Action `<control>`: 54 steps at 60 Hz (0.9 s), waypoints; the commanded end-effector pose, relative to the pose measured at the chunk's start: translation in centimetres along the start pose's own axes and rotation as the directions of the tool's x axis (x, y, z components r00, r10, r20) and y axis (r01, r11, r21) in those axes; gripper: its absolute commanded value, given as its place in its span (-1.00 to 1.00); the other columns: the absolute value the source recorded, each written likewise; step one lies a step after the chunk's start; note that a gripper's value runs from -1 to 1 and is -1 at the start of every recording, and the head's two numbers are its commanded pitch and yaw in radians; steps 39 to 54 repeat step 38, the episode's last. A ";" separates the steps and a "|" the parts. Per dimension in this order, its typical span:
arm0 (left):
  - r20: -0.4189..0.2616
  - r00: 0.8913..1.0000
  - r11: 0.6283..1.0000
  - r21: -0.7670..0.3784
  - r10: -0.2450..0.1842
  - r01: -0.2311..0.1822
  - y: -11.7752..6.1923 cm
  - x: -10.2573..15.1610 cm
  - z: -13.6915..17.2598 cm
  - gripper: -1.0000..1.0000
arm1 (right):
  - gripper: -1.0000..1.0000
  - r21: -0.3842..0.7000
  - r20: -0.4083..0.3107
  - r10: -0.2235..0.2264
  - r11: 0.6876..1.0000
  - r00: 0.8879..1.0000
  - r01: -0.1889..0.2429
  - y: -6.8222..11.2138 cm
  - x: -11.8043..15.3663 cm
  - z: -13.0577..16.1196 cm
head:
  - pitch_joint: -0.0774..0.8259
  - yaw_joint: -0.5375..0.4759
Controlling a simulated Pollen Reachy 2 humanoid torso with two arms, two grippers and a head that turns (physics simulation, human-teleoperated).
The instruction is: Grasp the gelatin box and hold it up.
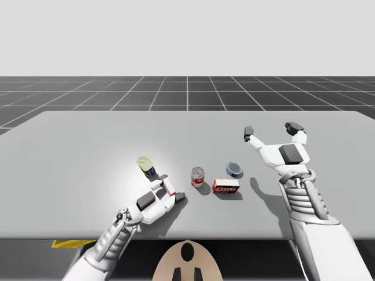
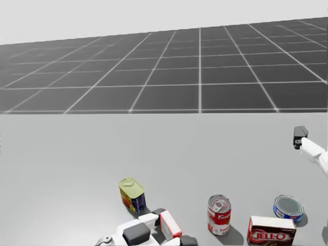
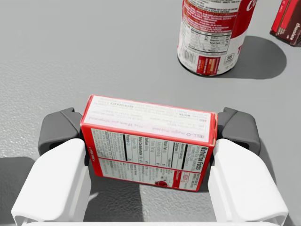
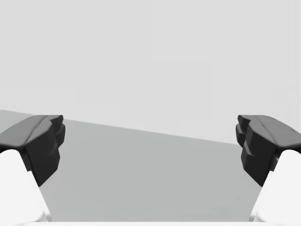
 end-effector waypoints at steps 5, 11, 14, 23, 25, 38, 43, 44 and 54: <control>0.002 1.000 1.000 -0.014 0.006 -0.006 -0.1 1.0 0.9 1.00 | -1.00 0.005 -0.005 -0.014 1.000 1.000 0.014 -0.1 0.0 0.0 | -0.17 0.38; 0.041 0.999 1.000 0.000 -0.008 0.008 0.1 3.1 1.9 1.00 | -1.00 0.014 -0.014 -0.024 1.000 1.000 0.024 -0.1 0.0 0.0 | -0.16 0.38; 0.079 0.997 1.000 0.016 -0.028 0.027 0.3 4.9 2.6 1.00 | -1.00 0.018 -0.017 -0.023 1.000 1.000 0.023 0.0 0.0 -0.1 | -0.16 0.38; 0.190 0.978 0.993 0.096 -0.082 0.064 1.6 10.6 4.8 1.00 | -1.00 0.032 -0.024 -0.035 0.999 0.999 0.035 0.0 0.0 -0.1 | -0.16 0.39; 0.203 0.975 0.992 0.106 -0.093 0.072 1.7 11.3 5.0 1.00 | -1.00 0.034 -0.027 -0.041 0.999 0.999 0.042 0.0 0.0 -0.1 | -0.16 0.39; 0.330 0.917 0.965 0.206 -0.225 0.163 1.4 18.7 7.6 1.00 | -1.00 0.049 -0.041 -0.043 0.998 0.998 0.045 0.2 -0.2 -0.1 | -0.18 0.40; 0.330 0.917 0.965 0.206 -0.225 0.163 1.4 18.7 7.6 1.00 | -1.00 0.049 -0.041 -0.043 0.998 0.998 0.045 0.2 -0.2 -0.1 | -0.18 0.40; 0.330 0.917 0.965 0.206 -0.225 0.163 1.4 18.7 7.6 1.00 | -1.00 0.049 -0.041 -0.043 0.998 0.998 0.045 0.2 -0.2 -0.1 | -0.18 0.40; 0.330 0.917 0.965 0.206 -0.225 0.163 1.4 18.7 7.6 1.00 | -1.00 0.049 -0.041 -0.043 0.998 0.998 0.045 0.2 -0.2 -0.1 | -0.18 0.40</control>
